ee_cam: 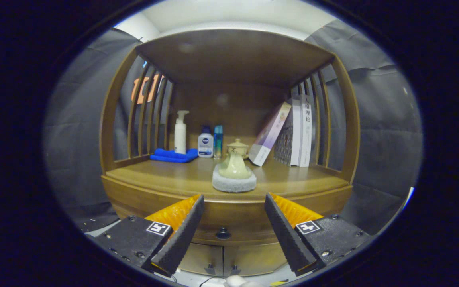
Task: Pull open the drawer, take out the items inside it, and place them on the countertop above the cabinet.
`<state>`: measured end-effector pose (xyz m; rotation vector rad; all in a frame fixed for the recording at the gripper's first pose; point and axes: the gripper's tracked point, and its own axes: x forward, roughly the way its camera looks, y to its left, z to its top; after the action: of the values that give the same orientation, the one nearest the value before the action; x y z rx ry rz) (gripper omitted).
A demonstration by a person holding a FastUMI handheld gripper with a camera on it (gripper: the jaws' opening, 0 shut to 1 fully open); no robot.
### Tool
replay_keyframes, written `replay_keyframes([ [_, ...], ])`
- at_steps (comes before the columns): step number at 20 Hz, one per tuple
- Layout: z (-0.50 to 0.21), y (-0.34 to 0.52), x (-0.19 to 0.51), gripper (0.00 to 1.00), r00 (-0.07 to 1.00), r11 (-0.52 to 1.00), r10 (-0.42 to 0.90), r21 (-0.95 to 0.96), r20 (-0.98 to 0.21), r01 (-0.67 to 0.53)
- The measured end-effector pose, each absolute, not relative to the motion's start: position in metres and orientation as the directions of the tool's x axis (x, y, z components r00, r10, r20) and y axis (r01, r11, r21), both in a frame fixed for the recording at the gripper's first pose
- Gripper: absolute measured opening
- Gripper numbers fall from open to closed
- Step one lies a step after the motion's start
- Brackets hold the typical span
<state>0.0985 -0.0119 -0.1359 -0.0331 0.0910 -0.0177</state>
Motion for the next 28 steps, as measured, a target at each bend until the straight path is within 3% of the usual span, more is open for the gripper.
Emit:
replay_keyframes([
  [8,-0.045,-0.039,-0.006,0.99,1.000,0.998,0.027,0.063,-0.011,-0.026],
  [15,-0.018,-0.068,-0.080,0.99,0.999,0.997,-0.007,0.072,0.036,0.005],
  [28,-0.011,-0.077,-0.099,0.99,0.999,1.000,-0.004,0.024,0.041,0.003],
])
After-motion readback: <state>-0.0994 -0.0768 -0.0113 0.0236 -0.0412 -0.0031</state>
